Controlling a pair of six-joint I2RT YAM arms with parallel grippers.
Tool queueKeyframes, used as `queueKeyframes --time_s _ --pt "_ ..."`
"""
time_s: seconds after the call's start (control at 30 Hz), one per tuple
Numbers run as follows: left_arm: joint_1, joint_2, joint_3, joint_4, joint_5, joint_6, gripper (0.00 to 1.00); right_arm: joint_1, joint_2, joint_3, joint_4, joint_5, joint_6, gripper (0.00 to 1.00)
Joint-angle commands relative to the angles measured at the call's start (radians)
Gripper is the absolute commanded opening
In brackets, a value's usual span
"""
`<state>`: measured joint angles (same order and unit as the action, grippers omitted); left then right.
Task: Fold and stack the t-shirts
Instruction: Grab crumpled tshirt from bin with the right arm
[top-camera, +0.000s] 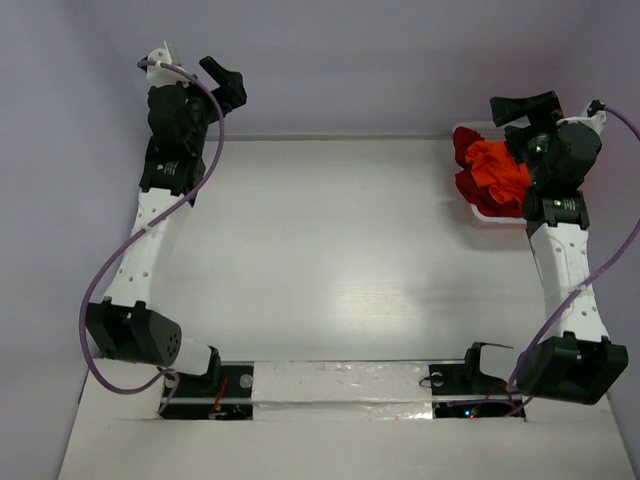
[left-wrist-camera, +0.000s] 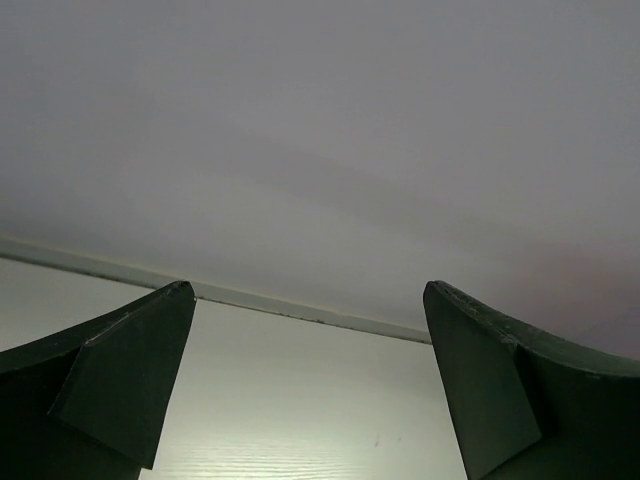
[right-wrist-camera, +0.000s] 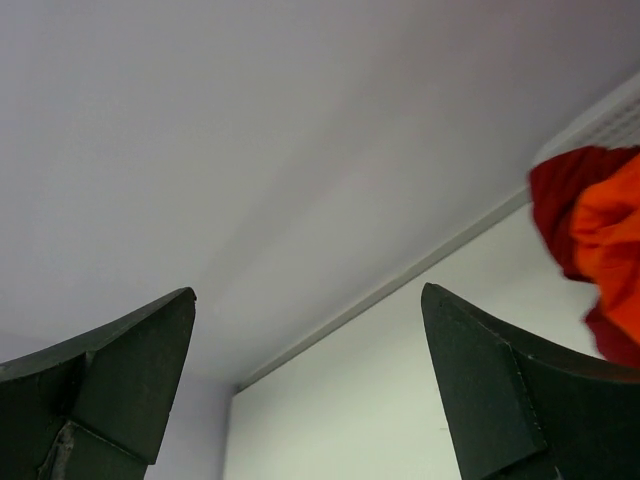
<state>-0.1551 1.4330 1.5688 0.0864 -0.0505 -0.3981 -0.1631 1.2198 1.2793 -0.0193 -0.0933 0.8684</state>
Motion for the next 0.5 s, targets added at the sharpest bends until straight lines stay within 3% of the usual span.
queueKeyframes --time_s 0.0,0.07,0.13,0.17,0.2,0.23,0.27,0.3,0.33,0.4,0.43,0.47 --pt "0.005 -0.066 0.01 -0.001 -0.025 -0.152 0.99 -0.009 -0.017 0.031 0.108 -0.164 0.079 1.0" --pt "0.014 -0.085 -0.015 0.053 0.021 -0.147 0.99 -0.055 0.015 0.054 0.055 -0.215 0.173 1.0" --pt "0.014 -0.112 -0.038 0.105 0.104 -0.093 0.99 -0.123 0.092 0.022 0.157 -0.47 0.332 1.0" --pt "0.014 -0.124 -0.044 0.119 0.125 -0.073 0.99 -0.144 0.122 -0.019 0.452 -0.568 0.421 1.0" --pt "0.014 -0.141 -0.076 0.139 0.147 -0.049 0.99 -0.16 0.212 -0.062 0.661 -0.73 0.701 1.0" --pt "0.014 -0.178 -0.094 0.195 0.188 0.022 0.99 -0.17 0.278 -0.148 0.888 -0.778 0.886 1.0" --pt "0.014 -0.189 -0.107 0.205 0.198 0.047 0.99 -0.17 0.349 -0.19 1.419 -0.734 1.099 1.0" --pt "0.014 -0.2 -0.105 0.204 0.199 0.057 0.99 -0.17 0.494 -0.236 1.722 -0.589 1.47 1.0" --pt "0.014 -0.198 -0.104 0.202 0.21 0.067 0.99 -0.155 0.52 -0.298 1.833 -0.48 1.551 1.0" --pt "0.023 -0.189 -0.101 0.2 0.218 0.059 0.99 -0.182 0.546 -0.223 1.834 -0.65 1.482 1.0" --pt "0.023 -0.18 -0.092 0.182 0.216 0.039 0.99 -0.182 0.575 -0.046 1.832 -0.734 1.463 1.0" --pt "0.023 -0.169 -0.081 0.168 0.225 0.039 0.99 -0.171 0.58 0.013 1.832 -0.797 1.457 1.0"
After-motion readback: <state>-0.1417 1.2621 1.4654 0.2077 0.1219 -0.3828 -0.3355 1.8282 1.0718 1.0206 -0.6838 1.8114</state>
